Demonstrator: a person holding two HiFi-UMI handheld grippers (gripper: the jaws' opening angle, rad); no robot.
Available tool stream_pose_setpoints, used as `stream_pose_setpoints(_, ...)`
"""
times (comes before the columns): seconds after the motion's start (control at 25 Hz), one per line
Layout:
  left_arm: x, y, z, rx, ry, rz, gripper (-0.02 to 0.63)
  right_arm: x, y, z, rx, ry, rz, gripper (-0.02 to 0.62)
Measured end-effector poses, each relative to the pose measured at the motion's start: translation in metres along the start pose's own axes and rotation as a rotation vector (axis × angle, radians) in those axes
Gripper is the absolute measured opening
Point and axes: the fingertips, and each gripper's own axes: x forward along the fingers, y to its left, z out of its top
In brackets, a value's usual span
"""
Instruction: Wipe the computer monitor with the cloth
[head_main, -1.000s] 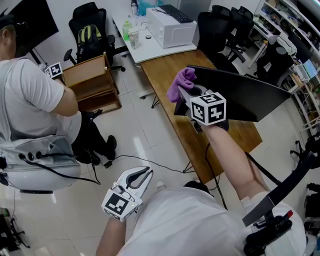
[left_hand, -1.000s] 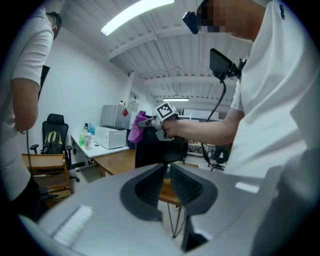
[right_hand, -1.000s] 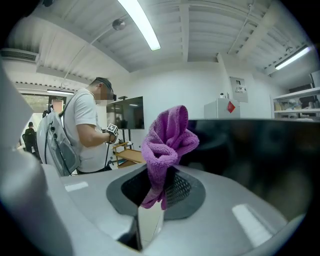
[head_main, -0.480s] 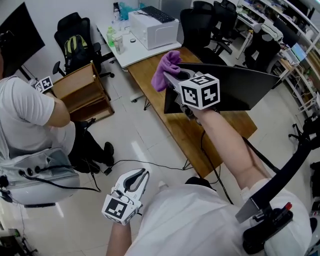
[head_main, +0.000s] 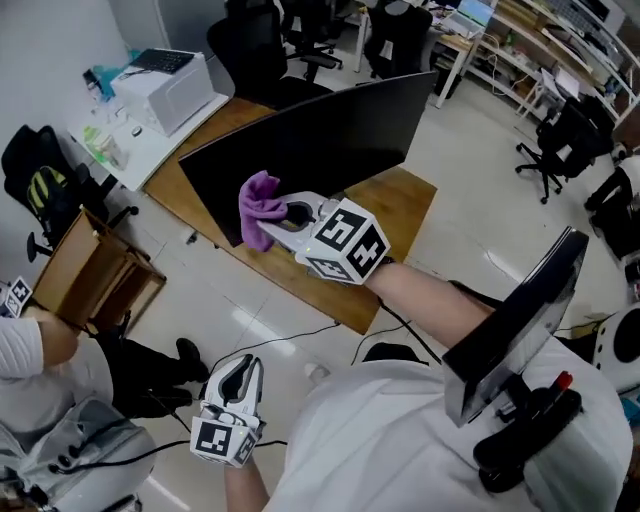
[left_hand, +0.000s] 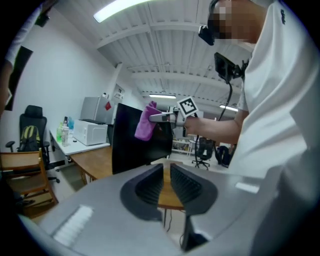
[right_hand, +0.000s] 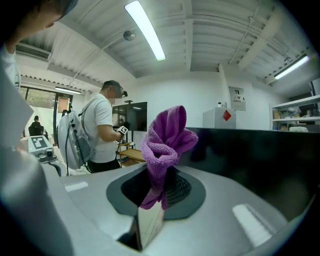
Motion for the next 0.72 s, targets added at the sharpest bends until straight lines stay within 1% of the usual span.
stream_pose_setpoints(0.12,0.029,-0.018,0.009,0.047,0.015,-0.081,0.064,-0.054,-0.014,-0.034,0.03,0.017,-0.065,0.052)
stream_pose_setpoints(0.32,0.075,-0.063,0.024,0.105,0.027,-0.183,0.064,-0.152,-0.049,-0.076,0.12,0.006,-0.214,0.052)
stream_pose_setpoints(0.56,0.124,-0.137,0.036,0.154,0.042,-0.286,0.064,-0.279,-0.073,-0.11,0.154,-0.005,-0.365,0.052)
stream_pose_setpoints(0.72,0.145,-0.19,0.039,0.167,0.048,-0.319,0.064,-0.347,-0.077,-0.131,0.161,0.009,-0.414,0.052)
